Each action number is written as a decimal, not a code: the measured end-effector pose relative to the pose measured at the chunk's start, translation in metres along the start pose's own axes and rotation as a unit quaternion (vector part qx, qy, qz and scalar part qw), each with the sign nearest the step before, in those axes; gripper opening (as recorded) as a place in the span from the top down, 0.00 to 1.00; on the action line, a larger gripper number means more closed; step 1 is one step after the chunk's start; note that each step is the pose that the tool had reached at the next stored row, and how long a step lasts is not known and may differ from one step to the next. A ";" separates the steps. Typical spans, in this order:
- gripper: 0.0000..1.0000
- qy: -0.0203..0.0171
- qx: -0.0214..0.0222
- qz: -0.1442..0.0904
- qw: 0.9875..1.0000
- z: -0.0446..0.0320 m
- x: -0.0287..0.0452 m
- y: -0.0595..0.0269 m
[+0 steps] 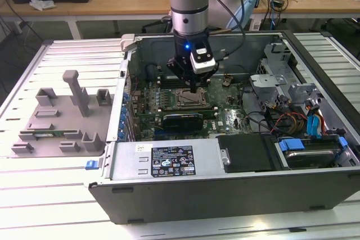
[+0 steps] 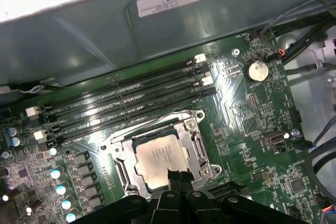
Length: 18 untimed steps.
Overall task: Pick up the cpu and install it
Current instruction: 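Install the second cpu locking lever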
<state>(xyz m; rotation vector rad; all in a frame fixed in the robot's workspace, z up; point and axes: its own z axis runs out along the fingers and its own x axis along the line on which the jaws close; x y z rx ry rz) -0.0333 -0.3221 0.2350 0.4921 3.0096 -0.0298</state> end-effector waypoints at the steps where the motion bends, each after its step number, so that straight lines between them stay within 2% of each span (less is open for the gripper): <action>1: 0.89 0.000 0.000 0.000 1.000 0.0001 -0.0004 -0.0011; 18: 0.89 0.000 0.000 -0.001 1.000 0.0013 -0.0103 -0.0309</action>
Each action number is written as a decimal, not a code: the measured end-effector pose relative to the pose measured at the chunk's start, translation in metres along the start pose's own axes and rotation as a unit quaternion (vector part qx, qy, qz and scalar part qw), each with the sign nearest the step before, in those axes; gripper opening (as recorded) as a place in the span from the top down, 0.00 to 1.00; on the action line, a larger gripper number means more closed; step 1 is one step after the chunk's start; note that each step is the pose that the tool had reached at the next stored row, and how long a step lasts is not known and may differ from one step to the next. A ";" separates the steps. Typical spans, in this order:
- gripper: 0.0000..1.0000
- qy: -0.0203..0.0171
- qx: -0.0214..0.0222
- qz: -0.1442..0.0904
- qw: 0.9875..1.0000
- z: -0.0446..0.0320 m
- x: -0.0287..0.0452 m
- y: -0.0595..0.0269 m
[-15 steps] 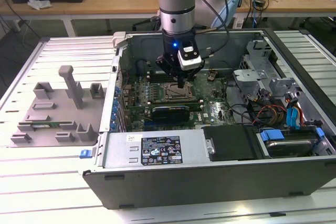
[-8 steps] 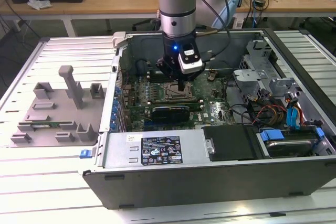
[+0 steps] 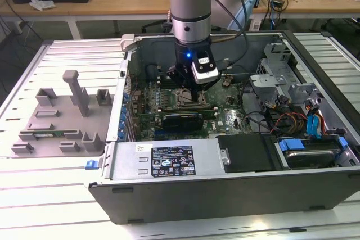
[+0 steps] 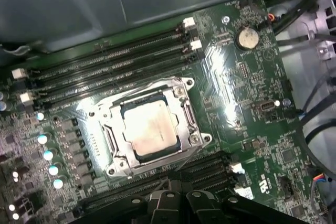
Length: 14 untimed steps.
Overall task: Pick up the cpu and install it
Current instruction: 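Install the second cpu locking lever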
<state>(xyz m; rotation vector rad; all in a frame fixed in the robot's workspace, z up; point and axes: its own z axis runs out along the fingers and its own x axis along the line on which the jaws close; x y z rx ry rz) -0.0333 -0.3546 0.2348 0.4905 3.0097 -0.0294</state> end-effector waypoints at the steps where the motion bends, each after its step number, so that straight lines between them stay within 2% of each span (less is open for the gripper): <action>1: 0.89 0.000 -0.001 -0.005 1.000 0.0003 0.0000 -0.0004; 4: 0.89 0.000 -0.003 -0.037 0.999 0.0008 0.0001 -0.0006; 6: 0.89 0.000 -0.006 -0.069 0.998 0.0012 0.0002 -0.0006; 7: 0.89 -0.001 -0.006 -0.077 0.997 0.0019 0.0016 -0.0011; 10: 0.89 -0.001 -0.008 -0.093 0.996 0.0053 0.0066 -0.0029; 14: 0.89 -0.001 -0.008 -0.101 0.995 0.0065 0.0139 -0.0054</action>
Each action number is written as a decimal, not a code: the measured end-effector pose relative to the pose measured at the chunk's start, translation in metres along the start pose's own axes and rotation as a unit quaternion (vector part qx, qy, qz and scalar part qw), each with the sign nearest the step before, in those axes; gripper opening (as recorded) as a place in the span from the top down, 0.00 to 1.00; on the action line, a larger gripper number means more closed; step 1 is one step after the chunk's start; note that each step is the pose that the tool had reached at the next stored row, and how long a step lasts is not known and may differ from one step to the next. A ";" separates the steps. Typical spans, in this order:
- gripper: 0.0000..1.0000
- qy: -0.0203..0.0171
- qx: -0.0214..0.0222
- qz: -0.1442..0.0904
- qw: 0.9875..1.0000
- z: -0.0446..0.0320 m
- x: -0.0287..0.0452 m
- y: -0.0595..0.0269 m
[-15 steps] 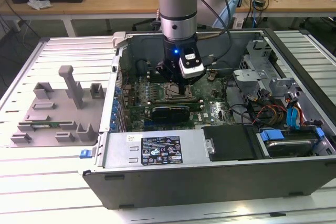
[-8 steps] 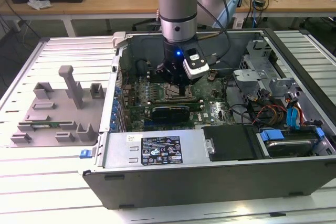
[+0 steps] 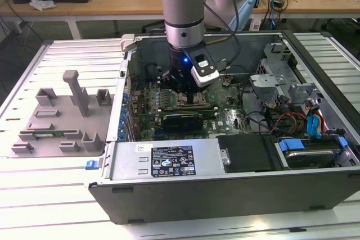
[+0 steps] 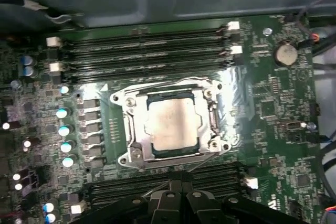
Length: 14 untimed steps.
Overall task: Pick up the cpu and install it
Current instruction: 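Install the second cpu locking lever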
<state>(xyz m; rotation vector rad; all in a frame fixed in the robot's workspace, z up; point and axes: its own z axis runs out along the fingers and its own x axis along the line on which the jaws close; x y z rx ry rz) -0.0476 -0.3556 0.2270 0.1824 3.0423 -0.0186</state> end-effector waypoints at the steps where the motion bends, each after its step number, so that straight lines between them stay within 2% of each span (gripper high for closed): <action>1: 0.89 0.000 0.000 -0.004 1.000 0.0003 0.0025 -0.0006; 5: 0.89 0.000 -0.001 -0.011 1.000 0.0011 0.0096 -0.0014; 14: 0.89 0.000 -0.001 -0.011 1.000 0.0024 0.0102 -0.0015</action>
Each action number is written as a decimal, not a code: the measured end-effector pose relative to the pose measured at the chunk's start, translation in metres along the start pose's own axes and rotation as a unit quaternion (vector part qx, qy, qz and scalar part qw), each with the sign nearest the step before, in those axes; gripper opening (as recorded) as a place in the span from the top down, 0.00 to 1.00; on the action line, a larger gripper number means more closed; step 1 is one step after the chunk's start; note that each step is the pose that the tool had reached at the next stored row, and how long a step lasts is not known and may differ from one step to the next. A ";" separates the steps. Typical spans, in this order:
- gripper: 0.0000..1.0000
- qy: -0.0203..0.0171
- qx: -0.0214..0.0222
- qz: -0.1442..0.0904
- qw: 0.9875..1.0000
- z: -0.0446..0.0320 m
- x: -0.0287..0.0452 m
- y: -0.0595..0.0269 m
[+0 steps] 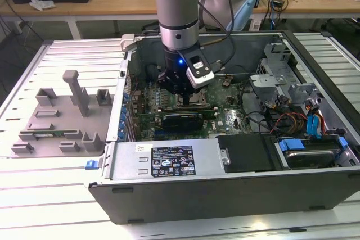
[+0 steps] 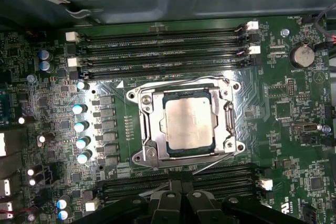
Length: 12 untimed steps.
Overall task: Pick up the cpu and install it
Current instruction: 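Install the second cpu locking lever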
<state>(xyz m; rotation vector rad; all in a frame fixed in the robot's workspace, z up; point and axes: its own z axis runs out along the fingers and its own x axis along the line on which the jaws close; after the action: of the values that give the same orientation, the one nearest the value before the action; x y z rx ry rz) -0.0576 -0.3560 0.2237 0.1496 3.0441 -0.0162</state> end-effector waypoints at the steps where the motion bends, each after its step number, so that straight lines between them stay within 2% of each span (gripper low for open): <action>1: 0.89 0.000 0.000 0.000 1.000 0.0003 0.0002 0.0000; 12: 0.89 0.000 -0.001 -0.002 1.000 0.0013 0.0014 -0.0010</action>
<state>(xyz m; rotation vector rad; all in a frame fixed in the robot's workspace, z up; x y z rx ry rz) -0.0590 -0.3569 0.2222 0.1420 3.0444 -0.0147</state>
